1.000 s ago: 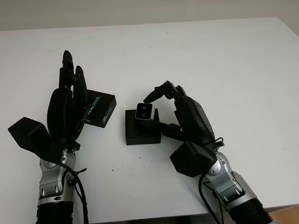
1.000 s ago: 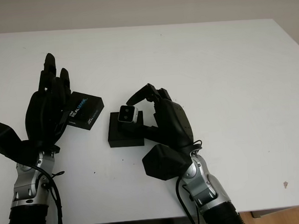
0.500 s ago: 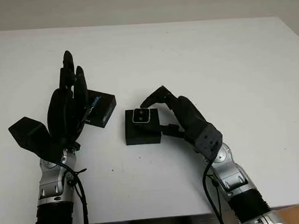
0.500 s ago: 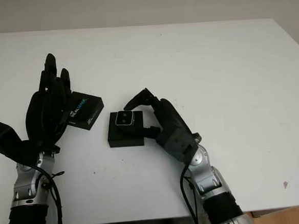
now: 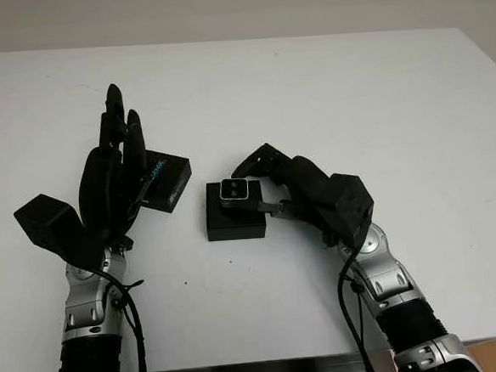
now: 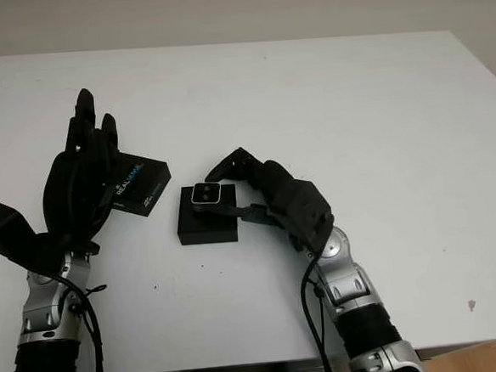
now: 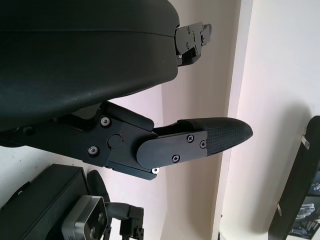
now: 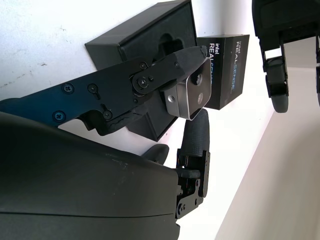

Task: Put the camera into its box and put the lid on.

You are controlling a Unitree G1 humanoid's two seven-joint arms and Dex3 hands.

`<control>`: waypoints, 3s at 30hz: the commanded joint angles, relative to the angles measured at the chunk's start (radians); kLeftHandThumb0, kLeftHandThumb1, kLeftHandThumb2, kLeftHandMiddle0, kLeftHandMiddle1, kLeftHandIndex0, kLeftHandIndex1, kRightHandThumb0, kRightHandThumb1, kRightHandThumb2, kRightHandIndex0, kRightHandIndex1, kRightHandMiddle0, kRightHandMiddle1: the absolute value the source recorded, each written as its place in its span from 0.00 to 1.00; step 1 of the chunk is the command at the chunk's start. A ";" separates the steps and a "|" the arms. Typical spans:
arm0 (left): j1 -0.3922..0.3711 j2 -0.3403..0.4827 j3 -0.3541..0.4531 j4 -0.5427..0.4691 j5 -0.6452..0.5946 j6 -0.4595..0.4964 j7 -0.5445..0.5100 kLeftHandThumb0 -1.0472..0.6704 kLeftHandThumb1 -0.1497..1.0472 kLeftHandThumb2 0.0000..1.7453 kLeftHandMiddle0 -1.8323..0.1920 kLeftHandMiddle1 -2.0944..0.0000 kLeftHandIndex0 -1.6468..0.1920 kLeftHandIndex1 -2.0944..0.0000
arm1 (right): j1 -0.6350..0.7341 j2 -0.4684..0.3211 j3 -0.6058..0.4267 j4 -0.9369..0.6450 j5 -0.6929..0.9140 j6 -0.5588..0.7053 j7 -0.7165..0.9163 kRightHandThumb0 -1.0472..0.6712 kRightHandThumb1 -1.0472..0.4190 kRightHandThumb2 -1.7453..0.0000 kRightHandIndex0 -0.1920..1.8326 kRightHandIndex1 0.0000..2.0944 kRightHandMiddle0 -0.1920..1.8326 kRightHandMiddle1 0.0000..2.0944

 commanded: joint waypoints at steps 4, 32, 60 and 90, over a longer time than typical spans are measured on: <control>0.015 0.007 -0.001 -0.014 -0.001 0.000 -0.005 0.18 1.00 0.32 1.00 1.00 1.00 1.00 | 0.002 -0.009 0.003 0.008 0.000 0.038 0.025 0.34 0.03 0.97 0.09 0.42 0.27 0.82; 0.016 0.005 -0.001 -0.019 -0.002 0.007 0.002 0.18 1.00 0.32 1.00 1.00 1.00 1.00 | 0.015 -0.034 0.015 -0.001 -0.021 0.010 0.090 0.32 0.02 0.97 0.09 0.41 0.26 0.81; 0.020 -0.001 0.001 -0.025 0.002 -0.001 0.015 0.18 1.00 0.32 1.00 1.00 1.00 1.00 | 0.028 -0.081 0.061 -0.009 -0.140 -0.038 0.046 0.31 0.02 0.97 0.09 0.39 0.25 0.80; 0.021 0.003 -0.002 -0.023 0.005 0.002 0.016 0.18 1.00 0.32 1.00 1.00 1.00 1.00 | 0.028 -0.211 0.007 -0.286 -0.115 0.057 0.157 0.28 0.08 0.97 0.00 0.00 0.07 0.07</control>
